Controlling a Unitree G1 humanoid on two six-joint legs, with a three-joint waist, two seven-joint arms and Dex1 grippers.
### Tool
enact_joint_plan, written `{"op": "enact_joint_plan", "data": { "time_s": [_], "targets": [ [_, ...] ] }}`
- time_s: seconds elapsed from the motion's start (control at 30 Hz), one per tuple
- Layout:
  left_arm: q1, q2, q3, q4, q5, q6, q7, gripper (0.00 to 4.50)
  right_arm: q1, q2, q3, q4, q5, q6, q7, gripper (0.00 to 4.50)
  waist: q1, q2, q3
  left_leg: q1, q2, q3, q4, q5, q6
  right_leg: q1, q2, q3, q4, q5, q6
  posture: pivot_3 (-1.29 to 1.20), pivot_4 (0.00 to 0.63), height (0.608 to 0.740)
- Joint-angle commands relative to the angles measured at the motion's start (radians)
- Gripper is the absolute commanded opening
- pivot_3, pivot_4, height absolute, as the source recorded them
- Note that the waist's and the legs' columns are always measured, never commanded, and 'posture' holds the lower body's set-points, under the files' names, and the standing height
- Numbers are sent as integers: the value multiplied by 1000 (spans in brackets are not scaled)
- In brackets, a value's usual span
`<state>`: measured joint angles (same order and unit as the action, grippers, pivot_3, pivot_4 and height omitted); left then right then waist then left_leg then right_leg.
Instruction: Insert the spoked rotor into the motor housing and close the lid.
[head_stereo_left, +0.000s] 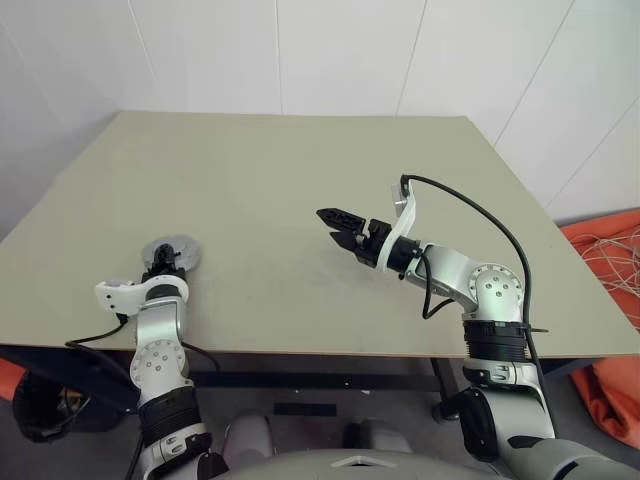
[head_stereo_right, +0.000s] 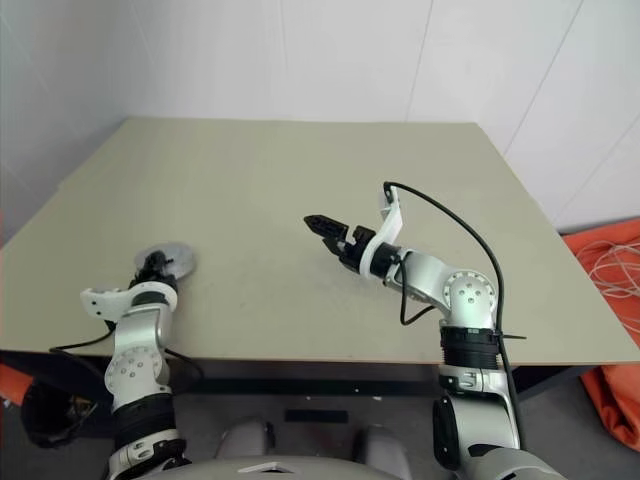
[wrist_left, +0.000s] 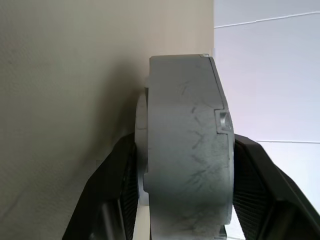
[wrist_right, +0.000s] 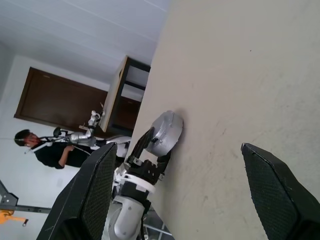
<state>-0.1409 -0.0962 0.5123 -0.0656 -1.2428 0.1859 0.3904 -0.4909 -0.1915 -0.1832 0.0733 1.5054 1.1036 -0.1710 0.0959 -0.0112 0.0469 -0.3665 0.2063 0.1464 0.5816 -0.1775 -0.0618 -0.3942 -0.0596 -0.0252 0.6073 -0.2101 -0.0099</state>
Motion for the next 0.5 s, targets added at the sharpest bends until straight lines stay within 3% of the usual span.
{"op": "enact_joint_plan", "data": {
  "time_s": [0.03, 0.1, 0.13, 0.5],
  "targets": [
    [56, -87, -46, -69, 32, 17, 85, 3672, -11, 5, -6, -23, 3, 4, 14, 4500, 0, 1, -1, 0, 0, 0, 0, 0, 0, 0, 0, 0, 0, 0, 0, 0, 0, 740],
    [69, -85, -51, -88, 45, 14, 132, 4380, -12, 7, -5, -20, 1, 6, 17, 4500, -1, 1, -2, 0, 0, 0, 0, 0, 0, 2, 0, 0, 0, 0, 0, 0, 0, 740],
    [74, -85, -51, -95, 47, 11, 152, 4493, -14, 9, -5, -18, -1, 7, 17, 4500, -1, 2, -4, 1, 0, 0, 0, 0, 0, 2, 0, 0, 0, 0, 0, 0, 0, 740],
    [167, -79, -80, -228, 10, 33, 347, 4493, -17, 13, -13, -3, -6, 19, 14, 4500, -7, 2, -9, 2, 0, 0, 0, -1, 1, 3, 0, 0, -1, 0, 0, 0, 0, 740]
  ]
}}
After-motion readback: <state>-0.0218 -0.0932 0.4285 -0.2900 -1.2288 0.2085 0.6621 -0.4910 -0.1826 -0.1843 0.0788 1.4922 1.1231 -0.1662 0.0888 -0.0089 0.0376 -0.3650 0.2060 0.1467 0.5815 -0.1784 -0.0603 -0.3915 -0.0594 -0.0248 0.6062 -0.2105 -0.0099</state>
